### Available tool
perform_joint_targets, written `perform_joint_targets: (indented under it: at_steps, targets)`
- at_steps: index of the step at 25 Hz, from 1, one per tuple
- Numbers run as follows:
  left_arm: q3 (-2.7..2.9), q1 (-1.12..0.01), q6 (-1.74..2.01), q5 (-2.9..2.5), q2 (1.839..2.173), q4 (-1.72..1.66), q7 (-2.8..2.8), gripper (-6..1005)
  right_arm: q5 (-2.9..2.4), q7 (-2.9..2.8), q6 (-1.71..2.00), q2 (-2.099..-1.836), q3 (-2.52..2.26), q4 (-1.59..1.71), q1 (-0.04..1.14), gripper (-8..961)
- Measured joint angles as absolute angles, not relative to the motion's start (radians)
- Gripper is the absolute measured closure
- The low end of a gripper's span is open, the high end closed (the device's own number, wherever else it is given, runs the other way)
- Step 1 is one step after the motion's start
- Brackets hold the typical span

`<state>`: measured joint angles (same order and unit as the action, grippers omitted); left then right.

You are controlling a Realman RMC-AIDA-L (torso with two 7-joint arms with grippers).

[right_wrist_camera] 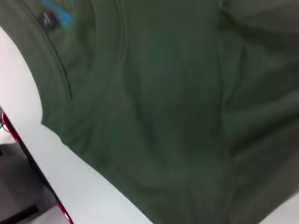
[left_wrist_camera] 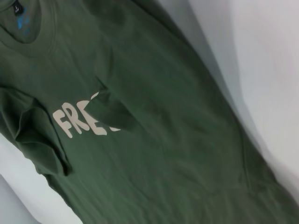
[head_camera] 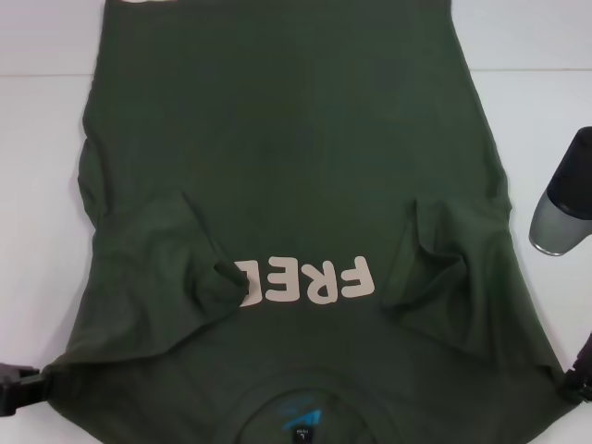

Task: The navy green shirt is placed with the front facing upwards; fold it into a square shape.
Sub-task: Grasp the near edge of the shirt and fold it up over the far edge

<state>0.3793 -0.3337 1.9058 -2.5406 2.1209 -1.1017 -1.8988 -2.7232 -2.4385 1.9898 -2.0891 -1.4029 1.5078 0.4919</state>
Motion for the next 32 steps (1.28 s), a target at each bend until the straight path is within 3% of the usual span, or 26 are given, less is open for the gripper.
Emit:
perform_joint_targets:
  at_steps: [15, 32]
  targets:
    - [0.33, -0.421, 1.82, -2.422, 2.097, -1.074, -1.91, 973, -2.675, -2.163, 1.904, -2.082, -1.056, 1.517, 0.528, 931]
    - [0.36, -0.517, 1.57, -2.349, 2.112, -0.995, -1.872, 973, -2.458, -2.131, 1.519, -2.093, -0.959, 1.403, 0.471, 932]
